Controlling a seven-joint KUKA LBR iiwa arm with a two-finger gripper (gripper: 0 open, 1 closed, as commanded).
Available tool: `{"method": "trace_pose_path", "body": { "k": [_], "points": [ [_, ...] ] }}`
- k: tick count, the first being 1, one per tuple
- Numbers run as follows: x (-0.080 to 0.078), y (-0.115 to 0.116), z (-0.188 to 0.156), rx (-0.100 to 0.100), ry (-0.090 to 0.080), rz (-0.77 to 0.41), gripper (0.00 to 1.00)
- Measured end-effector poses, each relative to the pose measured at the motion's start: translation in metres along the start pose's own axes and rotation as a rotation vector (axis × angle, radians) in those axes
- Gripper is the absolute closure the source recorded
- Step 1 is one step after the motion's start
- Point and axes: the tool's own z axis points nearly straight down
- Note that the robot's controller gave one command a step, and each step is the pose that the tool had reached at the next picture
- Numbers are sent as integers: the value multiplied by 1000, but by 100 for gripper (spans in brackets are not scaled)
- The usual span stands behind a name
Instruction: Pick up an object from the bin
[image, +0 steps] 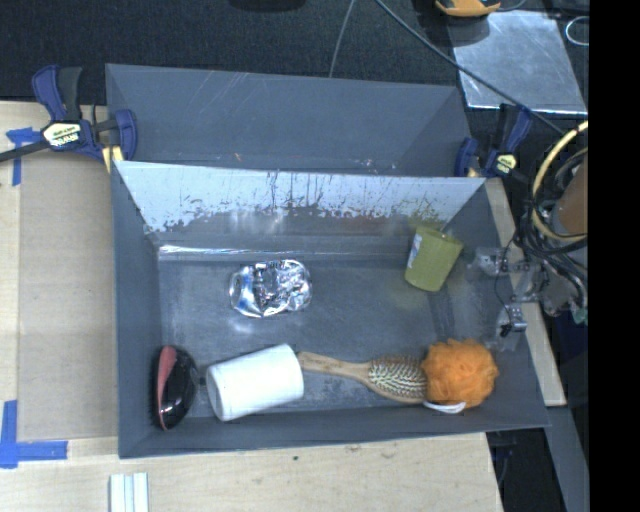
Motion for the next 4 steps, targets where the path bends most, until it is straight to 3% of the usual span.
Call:
{"method": "trace_pose_path", "body": {
  "k": [1, 2, 3, 4],
  "points": [
    [-88, 37, 61, -2, -4, -21, 0],
    [-87, 34, 57, 1, -4, -16, 100],
    [-86, 34, 57, 0, -4, -17, 0],
    [-87, 34, 57, 1, -4, -17, 100]
  ]
}}
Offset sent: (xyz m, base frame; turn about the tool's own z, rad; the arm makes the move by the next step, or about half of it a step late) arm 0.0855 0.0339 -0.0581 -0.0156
